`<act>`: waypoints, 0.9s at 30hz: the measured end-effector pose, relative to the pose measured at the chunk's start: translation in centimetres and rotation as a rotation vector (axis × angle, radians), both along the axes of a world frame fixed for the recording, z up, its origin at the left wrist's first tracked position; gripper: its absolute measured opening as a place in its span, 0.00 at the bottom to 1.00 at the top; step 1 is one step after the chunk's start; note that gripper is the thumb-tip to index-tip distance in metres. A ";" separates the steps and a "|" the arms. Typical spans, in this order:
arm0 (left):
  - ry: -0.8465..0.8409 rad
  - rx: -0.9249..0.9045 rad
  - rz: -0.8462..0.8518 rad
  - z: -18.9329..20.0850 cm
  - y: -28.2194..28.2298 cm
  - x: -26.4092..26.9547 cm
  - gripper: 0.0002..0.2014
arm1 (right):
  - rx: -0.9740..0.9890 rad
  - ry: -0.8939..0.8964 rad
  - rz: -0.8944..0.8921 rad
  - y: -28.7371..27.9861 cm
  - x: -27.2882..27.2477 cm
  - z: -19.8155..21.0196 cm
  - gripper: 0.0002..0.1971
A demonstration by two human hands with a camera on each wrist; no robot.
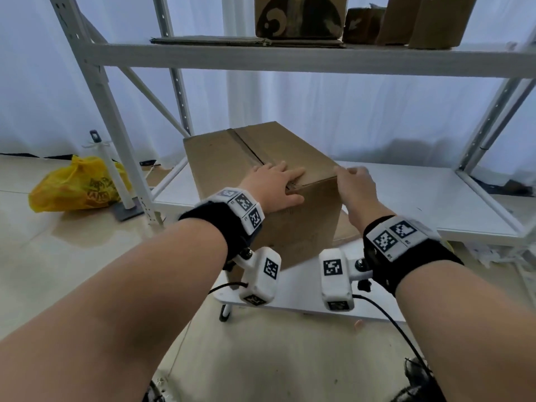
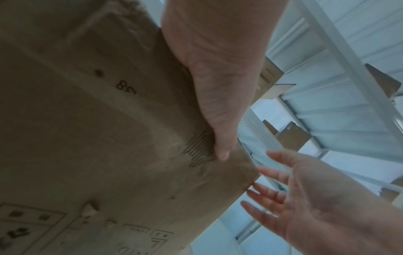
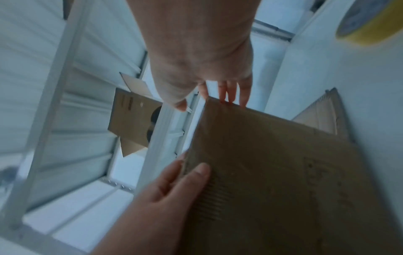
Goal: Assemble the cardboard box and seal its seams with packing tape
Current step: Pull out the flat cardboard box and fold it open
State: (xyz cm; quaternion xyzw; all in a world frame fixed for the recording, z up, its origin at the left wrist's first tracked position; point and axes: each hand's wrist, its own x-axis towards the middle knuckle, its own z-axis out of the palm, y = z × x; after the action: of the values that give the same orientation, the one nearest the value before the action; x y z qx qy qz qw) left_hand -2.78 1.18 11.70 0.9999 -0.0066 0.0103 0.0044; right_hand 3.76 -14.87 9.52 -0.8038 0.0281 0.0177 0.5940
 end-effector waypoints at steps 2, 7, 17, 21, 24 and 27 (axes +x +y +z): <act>-0.001 0.013 0.002 -0.1 0.3 0.1 0.34 | 0.029 -0.053 0.032 0.2 0.4 0.5 0.21; -0.016 0.013 0.009 -0.4 0.8 -0.8 0.33 | 0.022 -0.065 0.163 -0.2 0.7 -0.4 0.29; 0.087 0.040 -0.174 0.1 2.6 -4.3 0.30 | -0.191 -0.066 0.166 -0.6 -1.1 -0.1 0.23; 0.072 0.070 -0.176 -0.1 2.4 -4.0 0.30 | -0.446 -0.202 0.263 0.8 -2.2 0.3 0.22; 0.035 0.081 -0.123 -0.5 1.2 -3.2 0.31 | -0.560 -0.198 0.259 1.8 -2.7 0.1 0.24; -0.026 0.057 -0.024 -0.7 1.3 -2.9 0.36 | -0.580 -0.206 0.244 1.7 -2.1 0.0 0.28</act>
State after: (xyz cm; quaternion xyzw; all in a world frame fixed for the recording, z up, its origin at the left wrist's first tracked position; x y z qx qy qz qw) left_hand -5.71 2.52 10.99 0.9993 -0.0191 0.0232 -0.0239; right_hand 1.67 -13.13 9.53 -0.9344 -0.1247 -0.0017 0.3338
